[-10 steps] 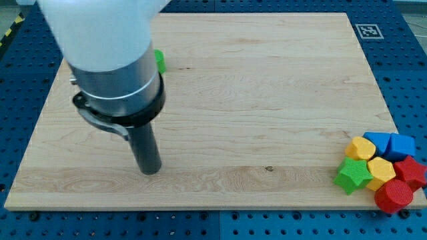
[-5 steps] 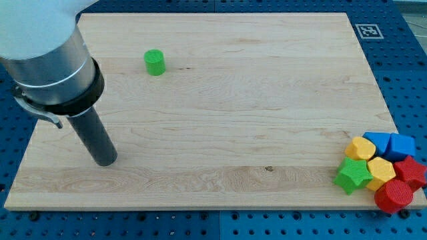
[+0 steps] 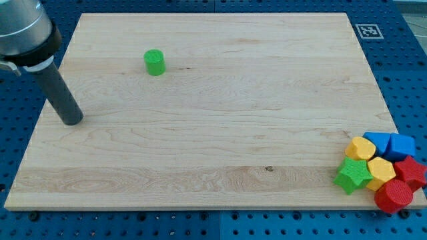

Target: Move robot arm towards green circle

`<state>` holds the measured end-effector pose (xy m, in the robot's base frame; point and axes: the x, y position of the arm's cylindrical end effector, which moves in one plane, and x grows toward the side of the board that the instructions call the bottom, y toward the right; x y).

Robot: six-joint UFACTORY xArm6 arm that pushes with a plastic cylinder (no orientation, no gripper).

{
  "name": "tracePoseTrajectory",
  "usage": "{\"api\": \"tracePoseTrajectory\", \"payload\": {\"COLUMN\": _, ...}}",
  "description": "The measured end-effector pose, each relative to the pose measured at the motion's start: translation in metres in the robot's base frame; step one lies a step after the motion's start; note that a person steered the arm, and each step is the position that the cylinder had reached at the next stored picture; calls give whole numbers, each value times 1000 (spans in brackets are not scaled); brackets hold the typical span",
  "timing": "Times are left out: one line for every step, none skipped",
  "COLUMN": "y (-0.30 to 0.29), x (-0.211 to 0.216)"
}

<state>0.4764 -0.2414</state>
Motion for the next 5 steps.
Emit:
{"api": "tracePoseTrajectory", "payload": {"y": -4, "x": 0}}
{"api": "tracePoseTrajectory", "payload": {"y": -8, "x": 0}}
{"api": "tracePoseTrajectory", "payload": {"y": -15, "x": -4}}
{"api": "tracePoseTrajectory", "payload": {"y": -24, "x": -13}}
{"api": "tracePoseTrajectory", "payload": {"y": -26, "x": -24}}
